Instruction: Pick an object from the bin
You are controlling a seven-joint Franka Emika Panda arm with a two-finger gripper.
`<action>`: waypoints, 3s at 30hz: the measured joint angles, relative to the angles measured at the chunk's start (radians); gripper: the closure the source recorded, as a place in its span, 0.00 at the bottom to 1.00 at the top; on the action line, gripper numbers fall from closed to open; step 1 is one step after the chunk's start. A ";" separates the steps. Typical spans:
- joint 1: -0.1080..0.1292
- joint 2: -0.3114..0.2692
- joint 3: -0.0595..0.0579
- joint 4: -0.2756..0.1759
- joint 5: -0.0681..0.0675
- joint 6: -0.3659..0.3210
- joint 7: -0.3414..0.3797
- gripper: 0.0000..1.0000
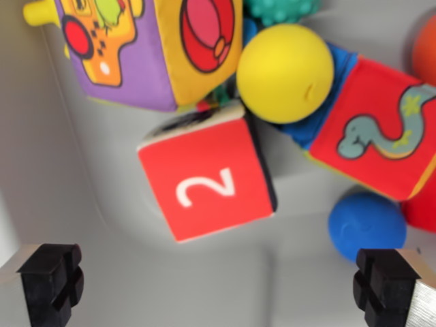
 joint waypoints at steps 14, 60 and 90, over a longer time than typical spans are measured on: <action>0.026 0.067 0.026 -0.057 -0.001 0.117 0.082 0.00; 0.046 0.354 -0.018 -0.055 -0.115 0.405 0.166 1.00; 0.046 0.355 -0.019 -0.055 -0.115 0.404 0.166 1.00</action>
